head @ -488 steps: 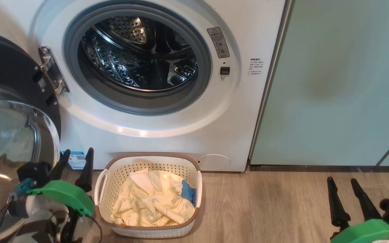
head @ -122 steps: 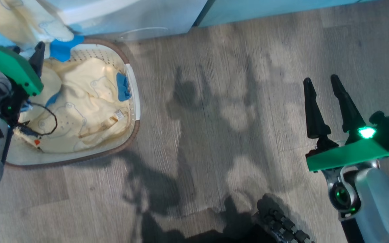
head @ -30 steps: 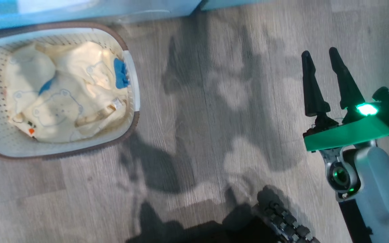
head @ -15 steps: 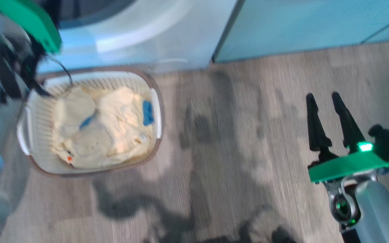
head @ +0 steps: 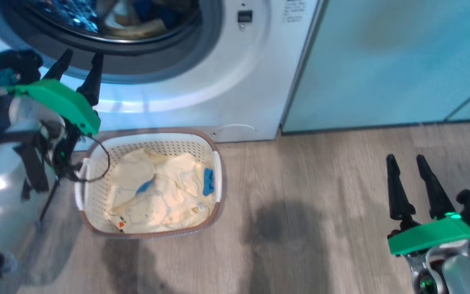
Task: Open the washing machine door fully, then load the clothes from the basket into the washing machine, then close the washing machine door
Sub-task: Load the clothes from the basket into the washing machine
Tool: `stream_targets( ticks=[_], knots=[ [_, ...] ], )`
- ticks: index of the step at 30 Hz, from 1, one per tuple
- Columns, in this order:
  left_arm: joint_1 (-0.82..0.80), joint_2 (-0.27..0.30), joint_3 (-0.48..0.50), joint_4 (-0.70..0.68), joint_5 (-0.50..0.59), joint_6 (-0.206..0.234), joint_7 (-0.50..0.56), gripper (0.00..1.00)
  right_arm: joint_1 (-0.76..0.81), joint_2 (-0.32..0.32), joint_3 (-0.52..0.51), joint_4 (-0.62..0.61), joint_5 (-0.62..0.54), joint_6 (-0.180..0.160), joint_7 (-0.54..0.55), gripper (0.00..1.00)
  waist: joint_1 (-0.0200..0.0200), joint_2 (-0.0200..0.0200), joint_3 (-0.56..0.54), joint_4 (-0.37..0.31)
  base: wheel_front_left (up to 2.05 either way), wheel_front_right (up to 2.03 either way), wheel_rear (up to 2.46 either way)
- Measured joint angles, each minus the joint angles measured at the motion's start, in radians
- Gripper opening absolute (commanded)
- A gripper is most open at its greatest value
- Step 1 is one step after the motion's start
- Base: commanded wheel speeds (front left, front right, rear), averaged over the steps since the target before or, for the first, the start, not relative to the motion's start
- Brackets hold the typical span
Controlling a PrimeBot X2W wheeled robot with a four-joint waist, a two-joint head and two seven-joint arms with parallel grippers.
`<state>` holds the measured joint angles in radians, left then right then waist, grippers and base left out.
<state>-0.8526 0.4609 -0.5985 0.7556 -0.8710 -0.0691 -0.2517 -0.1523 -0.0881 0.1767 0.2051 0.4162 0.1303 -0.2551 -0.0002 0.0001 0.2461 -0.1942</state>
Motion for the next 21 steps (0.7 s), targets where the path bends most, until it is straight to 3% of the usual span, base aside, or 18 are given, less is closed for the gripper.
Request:
stream_targets(
  ticks=[11,21],
  knots=[
    [0.337,-0.041,0.242,-0.244,0.147,0.038,-0.001,1.0,0.053,-0.003,-0.024,-0.005,-0.003,0.0,0.0,1.0,0.0,0.0,-0.088,0.064,0.0,0.0,0.0],
    [0.554,-0.073,0.412,-0.323,0.25,0.016,-0.001,1.0,0.109,-0.013,-0.057,-0.012,-0.013,0.0,0.0,1.0,0.0,0.0,-0.165,0.103,0.0,0.0,0.0]
  ],
)
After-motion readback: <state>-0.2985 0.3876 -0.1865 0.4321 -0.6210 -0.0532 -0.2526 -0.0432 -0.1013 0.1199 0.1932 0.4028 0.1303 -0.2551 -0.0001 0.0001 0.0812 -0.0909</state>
